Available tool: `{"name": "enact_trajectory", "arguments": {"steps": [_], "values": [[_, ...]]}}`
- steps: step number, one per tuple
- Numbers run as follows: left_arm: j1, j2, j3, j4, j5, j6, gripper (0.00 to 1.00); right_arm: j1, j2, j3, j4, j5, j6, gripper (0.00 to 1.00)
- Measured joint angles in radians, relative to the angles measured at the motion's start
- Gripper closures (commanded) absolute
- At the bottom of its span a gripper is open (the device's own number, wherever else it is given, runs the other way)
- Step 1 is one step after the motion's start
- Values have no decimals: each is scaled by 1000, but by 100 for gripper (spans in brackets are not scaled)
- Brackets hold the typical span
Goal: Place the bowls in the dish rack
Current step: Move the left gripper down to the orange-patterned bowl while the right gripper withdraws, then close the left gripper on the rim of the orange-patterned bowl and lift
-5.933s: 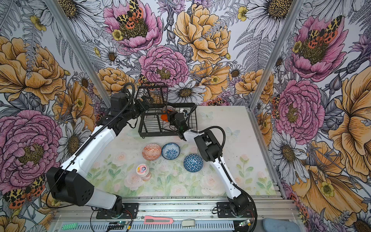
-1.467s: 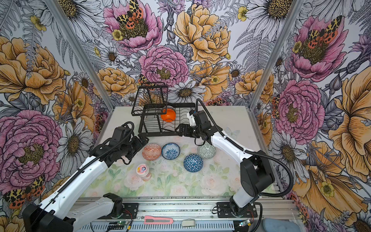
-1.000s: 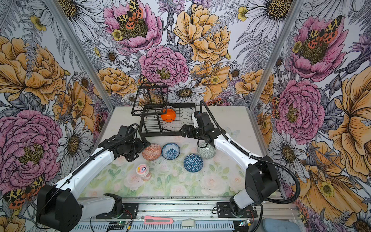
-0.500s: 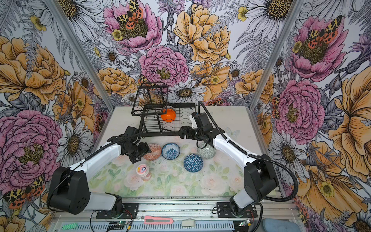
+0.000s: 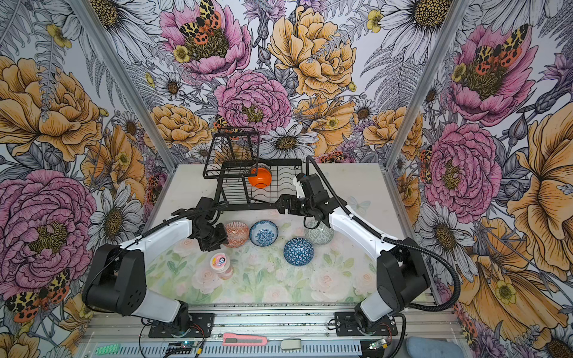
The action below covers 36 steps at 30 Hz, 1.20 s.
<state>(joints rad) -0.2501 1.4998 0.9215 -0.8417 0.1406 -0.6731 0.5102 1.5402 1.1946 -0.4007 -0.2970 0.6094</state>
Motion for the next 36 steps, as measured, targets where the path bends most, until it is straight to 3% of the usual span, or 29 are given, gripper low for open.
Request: {"name": "enact_trajectory", "arguments": {"steps": [14,25,36], "values": [[33,62,40,22,-2,37,100,-8,0,-3,0,9,3,1],[122,18,39,23,-14,28,100,-8,75,41,-8,-4,-6,1],[226,-303,-13,68,-56,-22,100,-10,127,171,-22,15,-44,1]]}}
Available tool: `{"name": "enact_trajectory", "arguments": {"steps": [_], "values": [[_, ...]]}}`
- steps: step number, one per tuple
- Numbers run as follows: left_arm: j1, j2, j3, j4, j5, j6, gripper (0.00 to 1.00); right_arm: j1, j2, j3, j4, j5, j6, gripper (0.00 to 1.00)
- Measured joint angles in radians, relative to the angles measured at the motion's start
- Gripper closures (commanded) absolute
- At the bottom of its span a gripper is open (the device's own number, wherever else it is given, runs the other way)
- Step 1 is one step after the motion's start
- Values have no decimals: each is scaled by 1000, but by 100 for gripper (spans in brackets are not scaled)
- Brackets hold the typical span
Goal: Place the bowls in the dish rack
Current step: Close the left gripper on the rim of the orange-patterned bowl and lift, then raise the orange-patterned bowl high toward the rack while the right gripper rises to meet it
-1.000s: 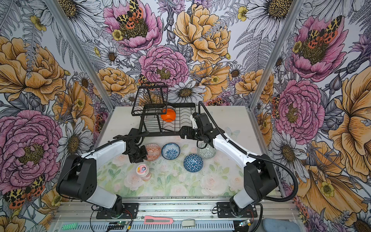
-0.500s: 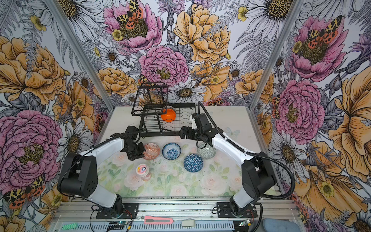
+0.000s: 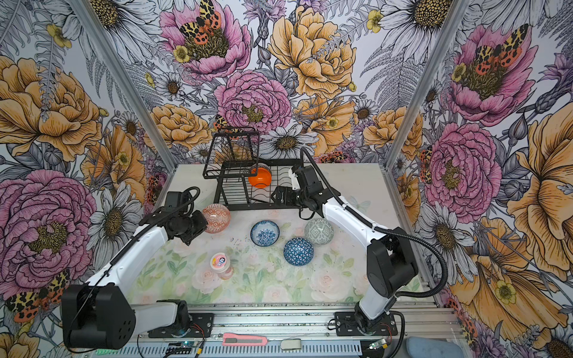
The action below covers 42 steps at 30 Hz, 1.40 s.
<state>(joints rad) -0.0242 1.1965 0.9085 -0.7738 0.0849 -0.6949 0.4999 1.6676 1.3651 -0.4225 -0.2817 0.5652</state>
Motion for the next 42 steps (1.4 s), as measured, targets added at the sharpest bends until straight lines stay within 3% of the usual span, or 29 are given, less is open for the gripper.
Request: {"name": "enact_trajectory", "arguments": {"steps": [4,10,21,25,35,42], "values": [[65,-107,-18,5,-20,-40,100,-17,26,45,-16,1,-1,1],[122,-156,-7,11,-53,-84,100,-57,69,122,-25,-2,29,1],[111,-156,272,144,-150,-122,100,-89,72,312,-42,5,93,1],[54,-118,349,222,-192,-126,100,-95,75,374,-40,24,126,1],[-270,161,558,487,-378,11,100,-108,113,513,-41,77,222,1],[-369,344,661,626,-430,90,100,-139,153,663,-46,89,351,1]]}}
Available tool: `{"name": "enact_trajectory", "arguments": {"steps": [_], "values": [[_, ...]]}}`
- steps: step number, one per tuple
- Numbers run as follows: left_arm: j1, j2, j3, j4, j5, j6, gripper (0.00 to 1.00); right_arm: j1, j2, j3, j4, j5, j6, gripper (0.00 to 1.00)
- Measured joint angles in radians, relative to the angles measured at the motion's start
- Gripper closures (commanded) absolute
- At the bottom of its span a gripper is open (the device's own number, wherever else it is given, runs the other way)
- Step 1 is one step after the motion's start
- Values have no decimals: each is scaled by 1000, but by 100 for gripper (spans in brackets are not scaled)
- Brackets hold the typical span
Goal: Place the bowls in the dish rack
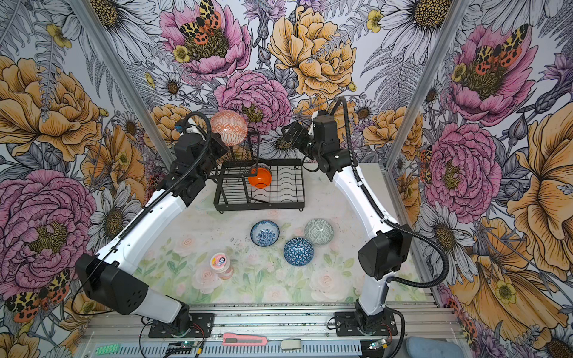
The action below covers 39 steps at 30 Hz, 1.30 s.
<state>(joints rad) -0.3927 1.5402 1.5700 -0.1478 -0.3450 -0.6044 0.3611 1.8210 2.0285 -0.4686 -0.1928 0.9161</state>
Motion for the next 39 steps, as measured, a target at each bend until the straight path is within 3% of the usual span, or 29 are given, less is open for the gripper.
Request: {"name": "enact_trajectory", "arguments": {"steps": [12,22,31,39], "values": [[-124,298,182,219,-39,108,100,-12,52,203,6,2,212,1],[-167,489,322,290,-42,137,100,-14,188,382,4,-58,374,1],[-193,562,397,359,-51,141,100,-23,258,473,6,-93,505,8],[-209,586,401,426,-51,147,100,-39,342,553,7,-100,613,22]]}}
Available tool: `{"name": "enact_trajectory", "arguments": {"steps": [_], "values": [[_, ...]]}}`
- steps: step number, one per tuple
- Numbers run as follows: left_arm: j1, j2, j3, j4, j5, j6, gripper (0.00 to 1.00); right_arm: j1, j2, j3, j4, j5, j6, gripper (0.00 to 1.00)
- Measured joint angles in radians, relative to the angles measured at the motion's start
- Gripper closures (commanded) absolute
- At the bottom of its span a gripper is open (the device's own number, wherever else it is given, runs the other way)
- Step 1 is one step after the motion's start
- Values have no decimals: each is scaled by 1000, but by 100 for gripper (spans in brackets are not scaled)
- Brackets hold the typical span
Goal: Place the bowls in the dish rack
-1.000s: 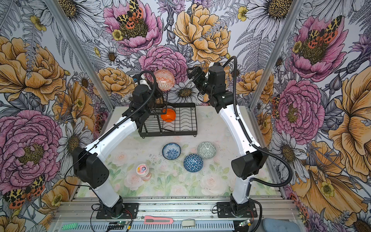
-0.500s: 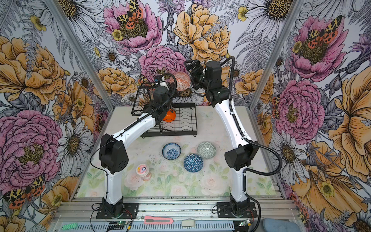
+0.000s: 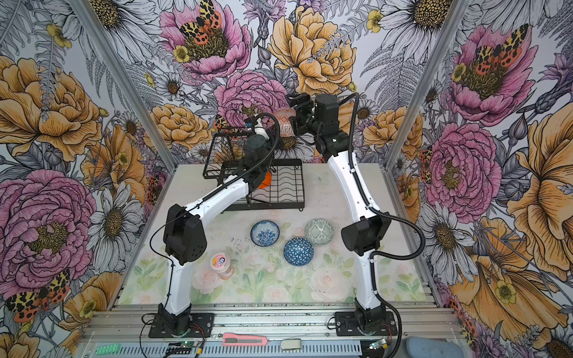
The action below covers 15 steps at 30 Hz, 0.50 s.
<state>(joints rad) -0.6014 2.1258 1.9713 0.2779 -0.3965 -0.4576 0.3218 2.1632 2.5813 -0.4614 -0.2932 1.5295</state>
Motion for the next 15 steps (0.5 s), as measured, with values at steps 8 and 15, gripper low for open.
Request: {"name": "enact_trajectory", "arguments": {"steps": [8,15], "values": [[-2,2,-20,61,-23,21,100,-3,79,83,1,2,103,40],[-3,3,-45,95,-29,47,100,-2,94,87,-3,8,153,61]]}}
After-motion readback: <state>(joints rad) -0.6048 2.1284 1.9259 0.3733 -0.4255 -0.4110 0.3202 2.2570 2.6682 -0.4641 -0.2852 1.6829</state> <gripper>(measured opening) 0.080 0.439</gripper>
